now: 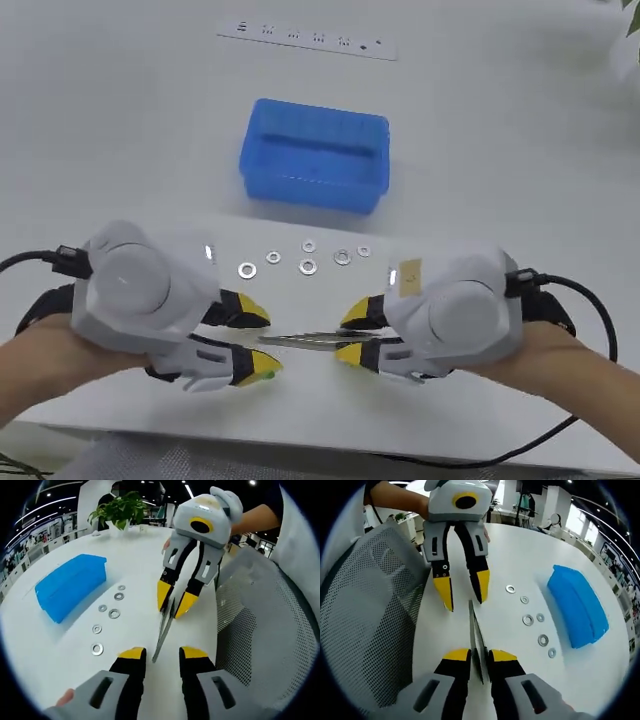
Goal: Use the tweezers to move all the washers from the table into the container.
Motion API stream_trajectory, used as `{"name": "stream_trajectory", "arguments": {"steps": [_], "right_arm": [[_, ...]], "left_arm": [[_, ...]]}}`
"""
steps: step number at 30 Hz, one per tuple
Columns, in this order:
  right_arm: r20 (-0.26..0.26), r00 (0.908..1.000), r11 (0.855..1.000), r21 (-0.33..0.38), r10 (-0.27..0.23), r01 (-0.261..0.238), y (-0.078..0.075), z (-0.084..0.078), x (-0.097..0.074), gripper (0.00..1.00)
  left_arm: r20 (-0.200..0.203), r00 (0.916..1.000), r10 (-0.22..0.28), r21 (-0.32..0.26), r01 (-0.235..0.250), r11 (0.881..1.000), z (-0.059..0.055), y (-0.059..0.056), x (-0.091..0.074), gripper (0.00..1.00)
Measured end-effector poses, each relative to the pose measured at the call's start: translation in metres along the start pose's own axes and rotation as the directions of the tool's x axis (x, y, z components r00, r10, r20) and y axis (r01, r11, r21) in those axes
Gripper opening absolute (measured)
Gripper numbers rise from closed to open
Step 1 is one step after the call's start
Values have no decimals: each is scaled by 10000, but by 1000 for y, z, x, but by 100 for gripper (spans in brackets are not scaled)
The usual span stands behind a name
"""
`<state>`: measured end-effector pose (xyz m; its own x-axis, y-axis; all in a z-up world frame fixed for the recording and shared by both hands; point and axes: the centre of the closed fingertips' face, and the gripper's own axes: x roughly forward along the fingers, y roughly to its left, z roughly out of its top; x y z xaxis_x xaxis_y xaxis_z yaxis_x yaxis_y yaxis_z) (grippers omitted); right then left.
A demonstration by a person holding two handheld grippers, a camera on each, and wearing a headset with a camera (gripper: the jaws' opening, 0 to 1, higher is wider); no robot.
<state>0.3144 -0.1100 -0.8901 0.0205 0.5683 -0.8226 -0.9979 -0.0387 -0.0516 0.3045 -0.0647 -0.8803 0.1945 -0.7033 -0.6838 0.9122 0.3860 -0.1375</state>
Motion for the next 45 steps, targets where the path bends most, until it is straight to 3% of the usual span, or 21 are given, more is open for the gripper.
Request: {"name": "stream_trajectory", "arguments": {"steps": [2,7,10,12,13,20,24,28,32,35,40,45], "right_arm": [[87,10000,9999,144,-30,29,1,1,1,14],[-124,9997,9994,-277,202,-205,2,2,3,11],[-184,9995,9991,-334,270,-276,2,3,4,10],[-186,9995,9992,-311,235,-241,0,3,4,8],[-149,9996,9994,-222,244,-247,0,4,3,8],[-37,10000,9997,-245,-8,7,0,5,3,8],[30,10000,9981,-605,-93,95,5,9,3,8],[470,9985,9967,-748,-289,323,12,14,2,8],[1074,9920,9959,-543,-663,724,11,23,-3,8],[1659,9814,9942,-292,-971,1033,9,29,-6,8],[2166,9678,9907,-162,-1285,1352,5,35,-10,8],[2887,9456,9884,242,-1502,1496,2,39,-17,8]], "left_arm": [[-88,10000,-27,126,28,9999,-1,0,1,30],[-105,9999,-82,811,90,9967,2,2,5,28],[-122,9999,-4,1240,19,9923,3,5,6,23],[-195,9998,52,1479,-22,9890,2,7,7,15],[-274,9996,84,1469,-43,9891,2,9,8,8],[-875,9961,-75,2122,260,9769,1,4,8,6],[-1276,9910,-412,2040,669,9767,-2,-3,5,5],[-1291,9900,-575,2051,834,9752,3,-7,-9,5],[-983,9933,-605,2001,793,9766,15,-10,-23,5],[-559,9968,-568,1925,666,9790,29,-10,-35,5],[-87,9987,-509,1785,517,9826,49,-15,-44,5],[466,9977,-501,1815,408,9825,71,-23,-47,6]]}}
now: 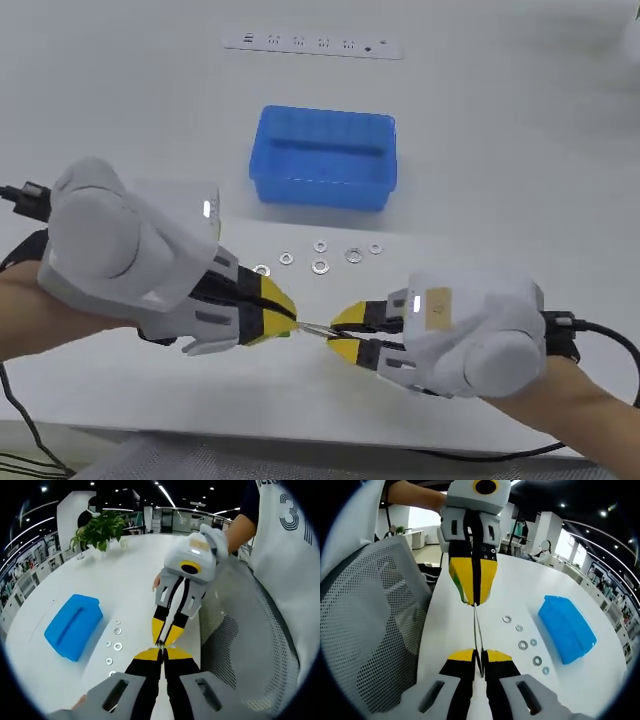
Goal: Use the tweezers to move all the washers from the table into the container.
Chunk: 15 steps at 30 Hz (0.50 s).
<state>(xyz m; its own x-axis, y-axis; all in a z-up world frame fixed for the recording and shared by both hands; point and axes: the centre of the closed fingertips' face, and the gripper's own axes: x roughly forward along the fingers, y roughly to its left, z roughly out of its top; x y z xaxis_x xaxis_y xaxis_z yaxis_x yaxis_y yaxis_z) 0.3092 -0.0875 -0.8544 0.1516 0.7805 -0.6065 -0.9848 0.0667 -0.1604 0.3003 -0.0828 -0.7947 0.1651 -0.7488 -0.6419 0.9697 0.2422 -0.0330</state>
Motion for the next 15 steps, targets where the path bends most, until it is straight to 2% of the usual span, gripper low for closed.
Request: {"name": "stream_trajectory", "arguments": {"steps": [3,8,12,15], "right_arm": [[320,9995,9997,255,-74,65,-1,1,-4,8],[557,9982,9993,294,-227,211,-2,-3,-11,8],[722,9968,9986,436,-331,300,-3,-4,-14,8],[854,9959,9985,487,-298,257,-3,-4,-14,8]], "left_arm": [[513,9987,6,-198,4,9998,16,-2,4,6],[902,9959,-95,-236,116,9997,33,-5,15,6],[1064,9943,-99,-139,114,9998,40,-7,22,7],[946,9951,-280,-72,288,9996,36,-9,26,7]]}}
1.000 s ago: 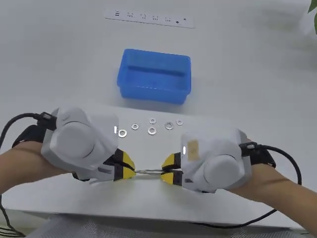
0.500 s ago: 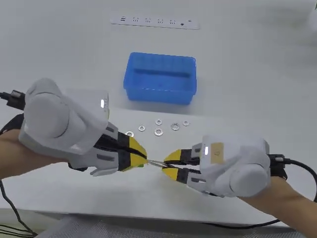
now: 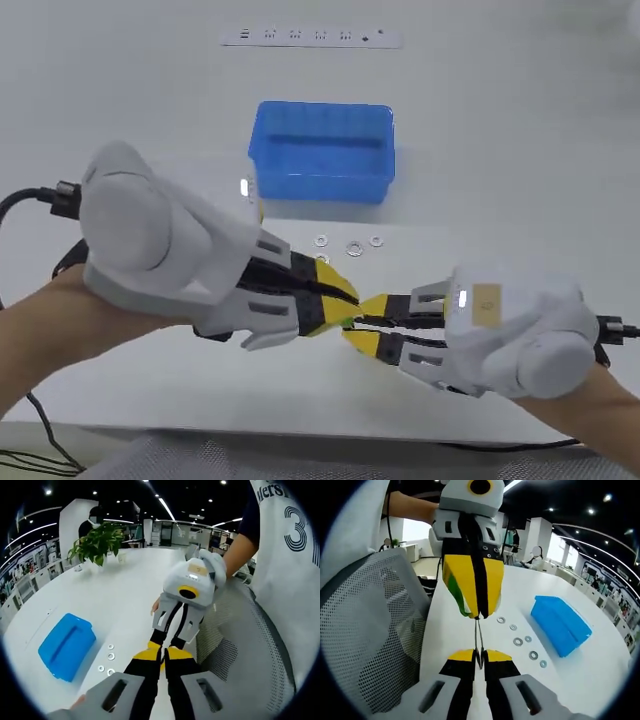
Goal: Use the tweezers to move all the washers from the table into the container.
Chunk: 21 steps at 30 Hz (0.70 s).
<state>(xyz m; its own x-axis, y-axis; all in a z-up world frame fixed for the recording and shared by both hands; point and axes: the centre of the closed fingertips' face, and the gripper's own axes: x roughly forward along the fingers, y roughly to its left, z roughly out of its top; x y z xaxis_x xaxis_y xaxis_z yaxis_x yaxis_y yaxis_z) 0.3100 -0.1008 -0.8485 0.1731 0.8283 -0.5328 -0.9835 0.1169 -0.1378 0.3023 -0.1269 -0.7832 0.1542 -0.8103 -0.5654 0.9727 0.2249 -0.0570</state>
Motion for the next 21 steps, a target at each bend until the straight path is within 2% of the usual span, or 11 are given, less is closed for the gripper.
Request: {"name": "stream_trajectory", "arguments": {"steps": [3,8,14,19,21], "right_arm": [[29,10000,9999,-73,71,-71,1,0,0,8],[99,9999,9999,-51,142,-142,0,0,-1,8],[238,9994,9997,49,258,-260,-1,-1,-1,8],[379,9990,9992,312,230,-242,-4,-2,-5,8],[389,9989,9991,332,250,-263,-4,-2,-5,8]], "left_arm": [[-205,9997,-92,72,93,9999,-6,-1,2,8],[-120,9999,-22,378,26,9993,-6,3,4,8],[-169,9997,-159,732,171,9972,-9,4,4,8],[106,9999,-1,720,-6,9974,-8,9,4,8],[189,9998,-83,676,70,9977,-7,9,5,8]]}}
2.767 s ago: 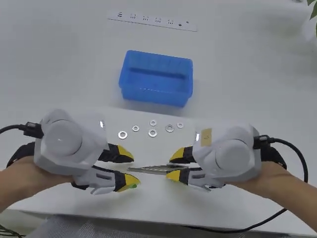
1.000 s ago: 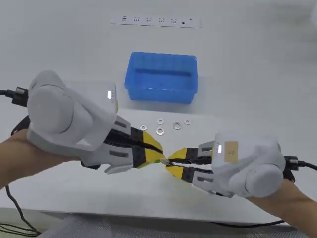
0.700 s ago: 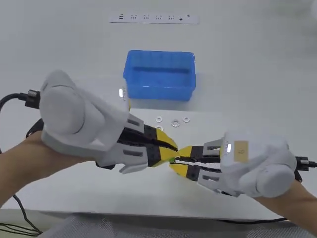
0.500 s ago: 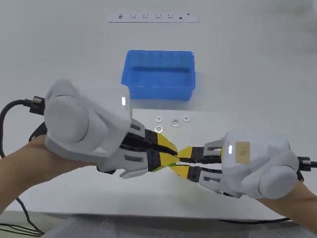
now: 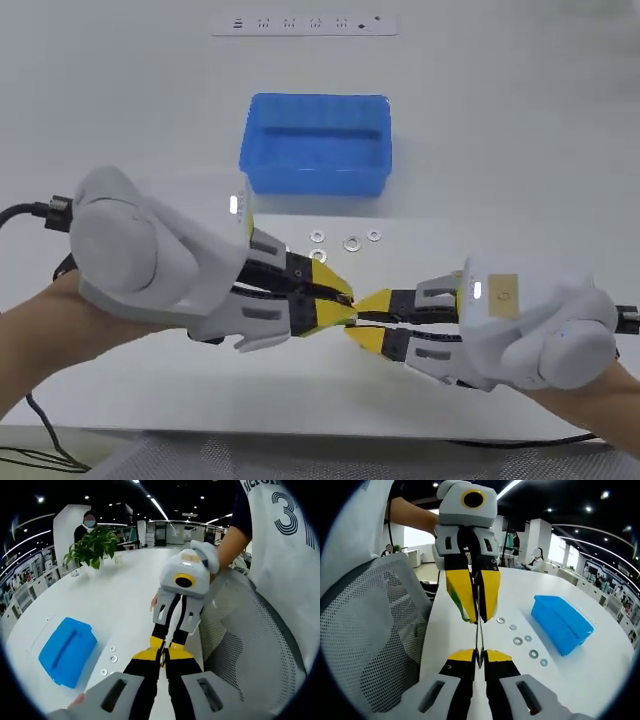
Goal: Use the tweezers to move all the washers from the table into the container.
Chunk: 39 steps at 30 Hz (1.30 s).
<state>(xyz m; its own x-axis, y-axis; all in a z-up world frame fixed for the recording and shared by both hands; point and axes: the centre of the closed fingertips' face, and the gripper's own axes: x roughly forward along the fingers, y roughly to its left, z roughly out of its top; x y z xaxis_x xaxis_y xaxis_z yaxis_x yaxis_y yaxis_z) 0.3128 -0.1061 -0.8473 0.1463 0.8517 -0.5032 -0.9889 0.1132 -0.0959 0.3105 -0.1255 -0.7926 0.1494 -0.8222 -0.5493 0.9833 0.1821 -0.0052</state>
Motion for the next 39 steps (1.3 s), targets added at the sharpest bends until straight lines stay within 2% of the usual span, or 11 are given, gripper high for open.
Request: {"name": "stream_trajectory", "arguments": {"steps": [7,10,12,18,24,28,31,35,39], "right_arm": [[0,10000,9999,137,-6,6,-2,-1,-1,8],[49,10000,9997,229,41,-42,-2,-2,-2,8],[46,10000,9997,235,76,-77,-2,-3,-3,8],[-3,9999,9997,206,116,-116,-4,-3,-4,8],[87,9995,9992,262,293,-295,-7,3,1,10],[-84,9994,9993,159,341,-339,-5,2,9,11],[-275,9986,9990,-32,450,-451,-2,1,13,12],[-351,9967,9972,-147,732,-738,-2,4,15,13],[-658,9898,9894,-635,1263,-1305,4,6,15,12]], "left_arm": [[408,9991,-122,348,108,9993,7,2,4,7],[715,9971,-273,454,241,9987,10,1,7,7],[860,9955,-410,331,383,9987,11,0,9,7],[875,9951,-461,380,429,9984,14,-1,11,6],[1052,9944,37,66,-44,10000,13,6,0,6],[1003,9943,358,-110,-349,9993,6,7,-2,6],[1182,9920,435,-260,-407,9988,6,7,-3,6],[1236,9915,416,-228,-391,9990,6,6,-4,6],[1139,9934,151,1,-152,9999,7,3,-3,5]]}}
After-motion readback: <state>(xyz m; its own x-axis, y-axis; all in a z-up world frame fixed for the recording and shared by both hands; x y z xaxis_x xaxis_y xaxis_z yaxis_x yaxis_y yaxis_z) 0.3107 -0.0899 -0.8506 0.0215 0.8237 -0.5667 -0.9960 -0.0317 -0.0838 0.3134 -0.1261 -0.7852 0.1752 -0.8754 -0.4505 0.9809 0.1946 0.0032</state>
